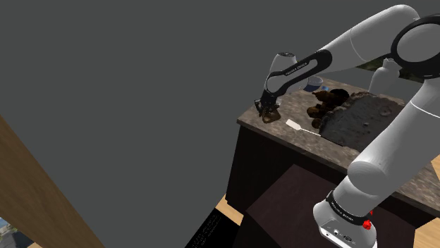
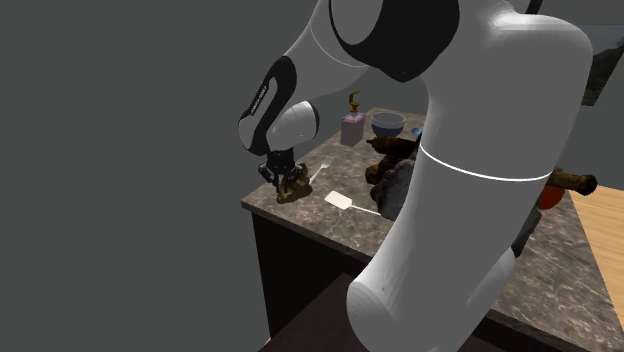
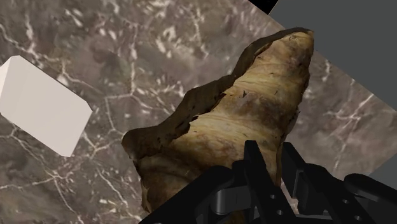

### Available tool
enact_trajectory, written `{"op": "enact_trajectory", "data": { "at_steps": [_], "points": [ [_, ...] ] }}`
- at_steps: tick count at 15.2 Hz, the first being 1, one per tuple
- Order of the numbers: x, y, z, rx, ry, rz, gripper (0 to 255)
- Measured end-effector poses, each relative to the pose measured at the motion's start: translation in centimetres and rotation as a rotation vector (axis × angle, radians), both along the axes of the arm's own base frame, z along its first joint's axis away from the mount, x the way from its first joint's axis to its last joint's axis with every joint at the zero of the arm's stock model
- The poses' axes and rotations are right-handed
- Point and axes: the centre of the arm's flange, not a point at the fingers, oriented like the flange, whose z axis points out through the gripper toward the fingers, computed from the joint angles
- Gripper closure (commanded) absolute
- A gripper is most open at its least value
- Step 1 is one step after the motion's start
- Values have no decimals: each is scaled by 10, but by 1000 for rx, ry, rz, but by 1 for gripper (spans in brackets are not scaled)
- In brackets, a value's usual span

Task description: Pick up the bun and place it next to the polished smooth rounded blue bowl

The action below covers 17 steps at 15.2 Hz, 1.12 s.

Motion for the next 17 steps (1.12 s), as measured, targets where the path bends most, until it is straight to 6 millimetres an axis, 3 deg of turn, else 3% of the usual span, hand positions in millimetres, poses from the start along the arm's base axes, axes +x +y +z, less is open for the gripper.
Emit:
{"op": "enact_trajectory", "data": {
  "at_steps": [5,17],
  "points": [
    [0,0,14,1,3,-1,255],
    [-1,0,78,1,3,-1,255]
  ]
}}
